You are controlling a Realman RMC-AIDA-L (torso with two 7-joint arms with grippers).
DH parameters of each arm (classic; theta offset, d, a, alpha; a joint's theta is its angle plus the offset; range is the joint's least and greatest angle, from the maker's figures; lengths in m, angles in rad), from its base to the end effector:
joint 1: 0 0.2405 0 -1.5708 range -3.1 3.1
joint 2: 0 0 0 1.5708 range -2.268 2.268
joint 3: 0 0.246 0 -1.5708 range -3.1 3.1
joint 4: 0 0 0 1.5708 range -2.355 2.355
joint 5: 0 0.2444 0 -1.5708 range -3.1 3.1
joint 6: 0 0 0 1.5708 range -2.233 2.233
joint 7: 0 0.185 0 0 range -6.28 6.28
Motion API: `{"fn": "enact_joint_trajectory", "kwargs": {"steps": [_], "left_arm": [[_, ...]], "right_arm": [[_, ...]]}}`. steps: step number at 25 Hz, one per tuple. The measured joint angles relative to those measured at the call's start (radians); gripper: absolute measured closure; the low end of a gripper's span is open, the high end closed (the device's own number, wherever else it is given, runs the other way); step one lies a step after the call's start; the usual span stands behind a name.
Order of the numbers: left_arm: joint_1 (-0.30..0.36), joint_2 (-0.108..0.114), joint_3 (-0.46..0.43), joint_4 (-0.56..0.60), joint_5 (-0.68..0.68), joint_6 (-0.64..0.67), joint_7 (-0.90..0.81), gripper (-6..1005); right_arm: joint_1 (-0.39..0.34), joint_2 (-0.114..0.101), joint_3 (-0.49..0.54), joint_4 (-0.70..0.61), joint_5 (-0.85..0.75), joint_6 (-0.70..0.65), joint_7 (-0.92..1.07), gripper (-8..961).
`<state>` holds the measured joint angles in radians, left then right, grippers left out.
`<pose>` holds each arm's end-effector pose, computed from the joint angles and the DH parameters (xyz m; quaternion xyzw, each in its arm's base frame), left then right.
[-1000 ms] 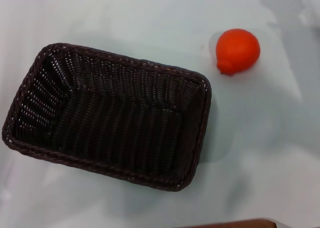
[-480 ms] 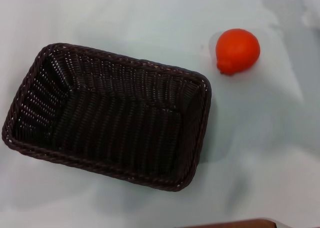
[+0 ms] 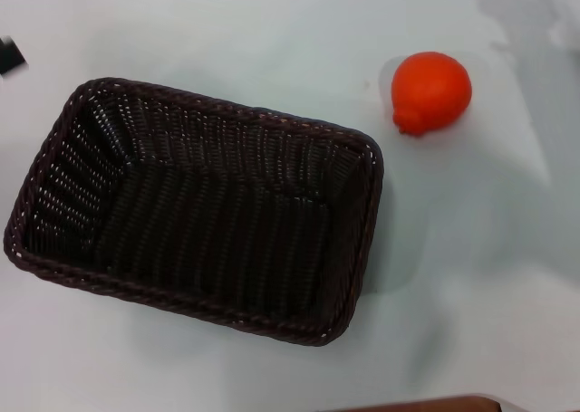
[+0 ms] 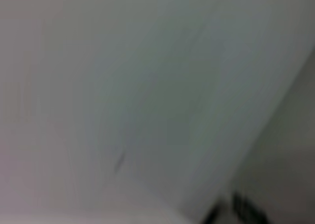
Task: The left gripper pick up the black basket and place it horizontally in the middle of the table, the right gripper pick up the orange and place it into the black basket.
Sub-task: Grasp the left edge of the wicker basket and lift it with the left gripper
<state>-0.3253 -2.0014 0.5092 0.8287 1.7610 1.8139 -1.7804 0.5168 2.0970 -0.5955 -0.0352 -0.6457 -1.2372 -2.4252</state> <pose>-0.2901 0.3243 0.0916 -0.8351 -0.3571 -0.3863 0.1606 0.3543 0.3984 0.0229 -0.3791 -0.5437 -0.5771 0.4771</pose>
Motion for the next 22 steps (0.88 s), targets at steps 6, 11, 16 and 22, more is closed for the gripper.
{"fn": "enact_joint_trajectory", "kwargs": {"steps": [6,11,16,22], "left_arm": [[-0.036,-0.021,0.038,0.264,0.242,-0.009,-0.210,180],[-0.067,-0.045,0.041,0.428,0.390,-0.015,-0.322,253],[-0.116,-0.055,0.095,0.525,0.540,0.014,-0.437,266],[-0.172,-0.082,0.181,0.560,0.717,0.016,-0.518,270]], "right_arm": [[0.004,0.000,0.003,0.000,0.000,0.003,0.000,127],[0.001,0.000,0.007,0.000,0.000,0.004,0.000,127],[-0.007,0.000,0.017,0.000,0.000,0.004,0.000,127],[-0.012,0.000,0.026,0.007,0.000,0.004,0.000,127]]}}
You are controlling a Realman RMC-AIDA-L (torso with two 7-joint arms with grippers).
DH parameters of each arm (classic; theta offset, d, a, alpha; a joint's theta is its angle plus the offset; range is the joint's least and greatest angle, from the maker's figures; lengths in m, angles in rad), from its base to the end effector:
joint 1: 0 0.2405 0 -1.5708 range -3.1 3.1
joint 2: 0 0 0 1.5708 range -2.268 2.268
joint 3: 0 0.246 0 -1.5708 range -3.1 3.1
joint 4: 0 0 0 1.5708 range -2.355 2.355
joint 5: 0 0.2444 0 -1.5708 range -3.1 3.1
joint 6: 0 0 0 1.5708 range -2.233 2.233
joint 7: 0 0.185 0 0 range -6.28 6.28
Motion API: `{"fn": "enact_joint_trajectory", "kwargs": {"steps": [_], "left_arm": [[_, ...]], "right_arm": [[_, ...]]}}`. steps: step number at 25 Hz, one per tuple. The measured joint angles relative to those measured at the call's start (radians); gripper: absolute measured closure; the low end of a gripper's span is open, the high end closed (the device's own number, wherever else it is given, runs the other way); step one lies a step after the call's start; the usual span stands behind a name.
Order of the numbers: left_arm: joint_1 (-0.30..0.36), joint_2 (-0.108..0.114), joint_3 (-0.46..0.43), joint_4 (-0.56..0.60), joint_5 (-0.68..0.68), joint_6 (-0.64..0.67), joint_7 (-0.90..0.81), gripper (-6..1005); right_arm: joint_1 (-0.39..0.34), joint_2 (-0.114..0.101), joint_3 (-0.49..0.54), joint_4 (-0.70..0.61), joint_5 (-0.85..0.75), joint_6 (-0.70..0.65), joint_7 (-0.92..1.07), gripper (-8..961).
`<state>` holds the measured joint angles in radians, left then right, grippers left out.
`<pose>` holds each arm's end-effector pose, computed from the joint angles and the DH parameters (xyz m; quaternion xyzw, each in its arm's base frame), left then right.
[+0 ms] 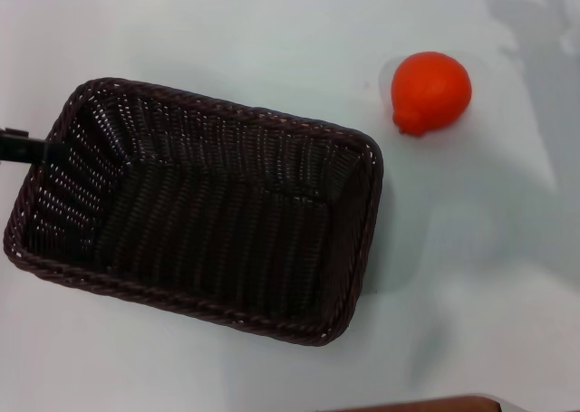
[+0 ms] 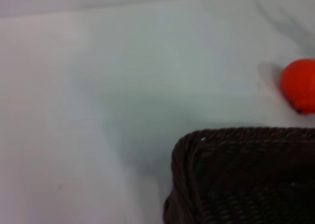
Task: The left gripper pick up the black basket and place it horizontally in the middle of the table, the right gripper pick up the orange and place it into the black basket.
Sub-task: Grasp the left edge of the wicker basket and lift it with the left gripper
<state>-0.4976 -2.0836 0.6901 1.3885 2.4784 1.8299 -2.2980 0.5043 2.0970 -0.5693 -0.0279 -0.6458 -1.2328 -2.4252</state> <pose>-0.2559 0.3575 0.0862 -0.8715 -0.4571 -0.0101 0.1772 0.3633 0.3926 0.0241 -0.3894 -0.5301 -0.5853 0.4742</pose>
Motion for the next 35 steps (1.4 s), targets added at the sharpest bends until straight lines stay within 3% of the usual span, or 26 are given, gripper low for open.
{"fn": "enact_joint_trajectory", "kwargs": {"steps": [10,18,29,33,35], "left_arm": [[-0.058,-0.066,0.035,-0.006,0.202,-0.039,-0.013,276],[-0.064,-0.076,0.071,-0.023,0.231,-0.078,-0.029,281],[-0.065,-0.075,0.060,-0.018,0.228,-0.072,-0.031,741],[-0.066,-0.073,0.024,-0.016,0.204,-0.054,-0.031,777],[-0.068,-0.060,-0.042,-0.018,0.135,-0.017,-0.031,796]], "right_arm": [[-0.003,-0.001,0.013,0.005,0.000,0.006,0.000,127],[-0.003,-0.002,0.016,0.005,0.000,0.009,0.000,127],[-0.002,-0.003,0.029,0.005,0.000,0.015,0.000,127],[0.002,-0.003,0.029,0.005,0.000,0.028,0.000,128],[0.002,-0.003,0.029,0.005,0.000,0.029,0.000,128]]}}
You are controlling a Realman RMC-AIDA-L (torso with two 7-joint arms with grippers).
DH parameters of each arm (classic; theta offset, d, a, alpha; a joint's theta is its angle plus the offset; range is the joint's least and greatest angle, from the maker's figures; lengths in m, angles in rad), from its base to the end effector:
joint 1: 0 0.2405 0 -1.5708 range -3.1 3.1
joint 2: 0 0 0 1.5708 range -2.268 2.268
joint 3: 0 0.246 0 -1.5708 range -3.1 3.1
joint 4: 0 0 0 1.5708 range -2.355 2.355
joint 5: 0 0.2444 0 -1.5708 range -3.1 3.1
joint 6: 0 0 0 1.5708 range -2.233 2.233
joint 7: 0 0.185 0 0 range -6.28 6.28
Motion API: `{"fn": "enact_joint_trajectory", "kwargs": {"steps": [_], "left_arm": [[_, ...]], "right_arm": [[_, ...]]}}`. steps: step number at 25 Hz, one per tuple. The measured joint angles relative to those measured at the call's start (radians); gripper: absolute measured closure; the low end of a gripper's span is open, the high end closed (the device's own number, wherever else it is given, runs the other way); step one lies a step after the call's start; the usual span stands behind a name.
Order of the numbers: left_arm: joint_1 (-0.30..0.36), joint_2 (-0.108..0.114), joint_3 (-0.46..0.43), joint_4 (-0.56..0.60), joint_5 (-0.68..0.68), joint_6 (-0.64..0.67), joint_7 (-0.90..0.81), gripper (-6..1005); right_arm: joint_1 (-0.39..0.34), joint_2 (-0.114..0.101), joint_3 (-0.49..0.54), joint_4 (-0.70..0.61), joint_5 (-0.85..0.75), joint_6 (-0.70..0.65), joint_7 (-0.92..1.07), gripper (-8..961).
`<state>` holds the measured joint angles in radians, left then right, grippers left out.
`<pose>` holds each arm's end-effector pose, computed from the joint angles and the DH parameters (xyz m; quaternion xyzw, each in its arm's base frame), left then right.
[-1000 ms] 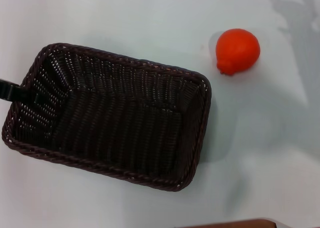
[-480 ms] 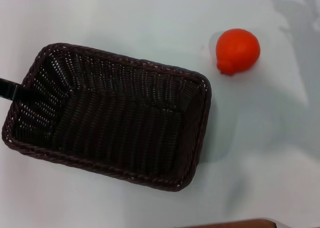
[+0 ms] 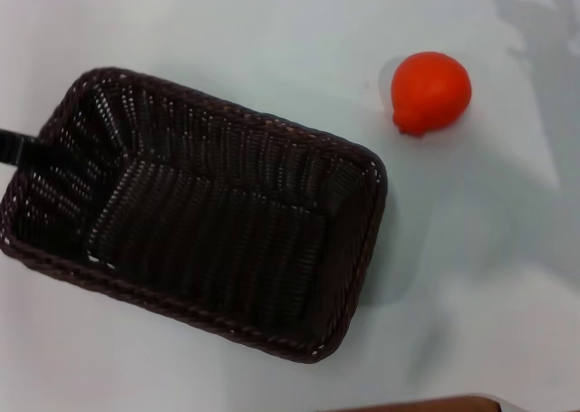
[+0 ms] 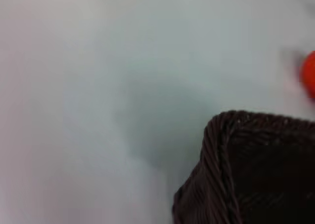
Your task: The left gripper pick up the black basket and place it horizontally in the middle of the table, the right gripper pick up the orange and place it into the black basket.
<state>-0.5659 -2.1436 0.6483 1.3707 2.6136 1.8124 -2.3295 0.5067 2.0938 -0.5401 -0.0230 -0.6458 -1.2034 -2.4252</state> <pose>-0.2537 0.3648 0.0680 -0.8570 -0.4836 0.0099 0.1776 0.3709 0.3930 0.0254 -0.4031 -0.5178 -0.5922 0.4676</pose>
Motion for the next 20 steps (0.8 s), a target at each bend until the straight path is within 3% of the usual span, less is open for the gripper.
{"fn": "enact_joint_trajectory", "kwargs": {"steps": [7,14,20], "left_arm": [[0.002,0.036,-0.163,-0.032,-0.097,0.034,-0.052,814],[0.022,0.062,-0.301,-0.156,-0.204,0.025,-0.077,813],[0.038,0.053,-0.347,-0.178,-0.235,-0.009,-0.109,813]], "right_arm": [[0.000,0.000,0.012,0.000,0.000,0.004,0.000,128],[0.002,0.002,0.021,0.000,0.000,0.027,0.000,128],[0.002,0.002,0.023,-0.001,0.000,0.043,0.000,128]]}}
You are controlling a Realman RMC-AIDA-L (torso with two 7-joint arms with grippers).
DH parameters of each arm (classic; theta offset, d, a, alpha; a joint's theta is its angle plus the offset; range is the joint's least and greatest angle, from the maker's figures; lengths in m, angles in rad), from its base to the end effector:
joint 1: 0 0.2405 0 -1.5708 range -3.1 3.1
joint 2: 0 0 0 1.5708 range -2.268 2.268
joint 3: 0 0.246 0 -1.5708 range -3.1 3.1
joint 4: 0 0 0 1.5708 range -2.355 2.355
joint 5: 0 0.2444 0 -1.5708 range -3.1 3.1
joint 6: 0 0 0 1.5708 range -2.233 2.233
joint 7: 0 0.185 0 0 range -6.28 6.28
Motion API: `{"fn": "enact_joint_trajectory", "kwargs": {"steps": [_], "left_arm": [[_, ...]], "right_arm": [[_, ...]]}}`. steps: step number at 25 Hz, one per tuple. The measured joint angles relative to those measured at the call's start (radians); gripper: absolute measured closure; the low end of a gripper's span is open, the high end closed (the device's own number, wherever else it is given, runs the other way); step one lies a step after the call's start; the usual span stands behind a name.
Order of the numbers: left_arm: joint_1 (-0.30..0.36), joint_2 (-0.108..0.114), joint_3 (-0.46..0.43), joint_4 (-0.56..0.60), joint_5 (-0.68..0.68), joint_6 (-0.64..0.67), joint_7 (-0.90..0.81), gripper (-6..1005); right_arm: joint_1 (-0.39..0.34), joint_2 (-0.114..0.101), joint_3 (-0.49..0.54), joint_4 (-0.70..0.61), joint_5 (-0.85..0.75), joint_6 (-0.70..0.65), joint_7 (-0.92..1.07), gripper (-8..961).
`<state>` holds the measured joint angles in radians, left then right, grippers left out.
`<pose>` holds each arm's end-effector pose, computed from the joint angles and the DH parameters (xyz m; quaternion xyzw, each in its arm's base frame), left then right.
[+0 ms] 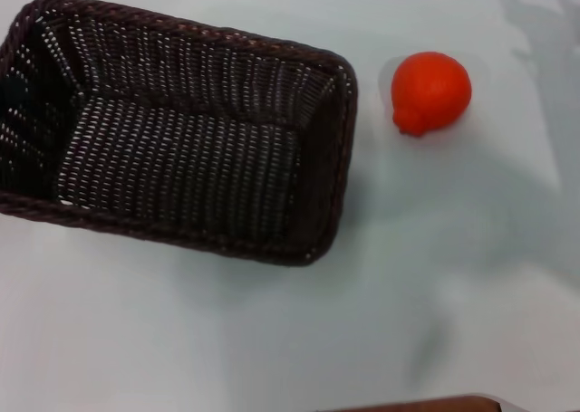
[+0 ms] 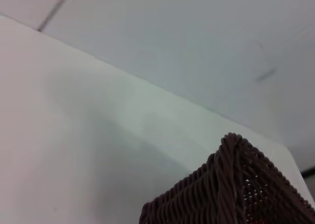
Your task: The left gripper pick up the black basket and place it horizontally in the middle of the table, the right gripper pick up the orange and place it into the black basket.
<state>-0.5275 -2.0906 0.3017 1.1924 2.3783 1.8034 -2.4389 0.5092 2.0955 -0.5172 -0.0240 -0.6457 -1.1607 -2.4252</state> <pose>-0.2916 0.3554 0.1047 -0.7432 -0.6099 -0.2138 0.1733 0.3784 0.3939 0.0235 -0.4206 -0.5076 -0.5970 0.4573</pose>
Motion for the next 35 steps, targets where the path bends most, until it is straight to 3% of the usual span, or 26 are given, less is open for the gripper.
{"fn": "enact_joint_trajectory", "kwargs": {"steps": [12,20,35], "left_arm": [[0.040,-0.072,-0.005,-0.039,-0.030,-0.131,-0.018,814],[0.080,-0.080,0.010,-0.134,-0.089,-0.190,-0.018,814],[0.092,-0.081,0.019,-0.205,-0.127,-0.207,-0.002,813]], "right_arm": [[-0.001,-0.002,0.011,-0.002,0.000,0.013,0.000,128],[-0.001,-0.002,0.012,-0.006,0.000,0.018,0.000,128],[0.002,-0.004,0.012,-0.008,0.000,0.029,0.000,129]]}}
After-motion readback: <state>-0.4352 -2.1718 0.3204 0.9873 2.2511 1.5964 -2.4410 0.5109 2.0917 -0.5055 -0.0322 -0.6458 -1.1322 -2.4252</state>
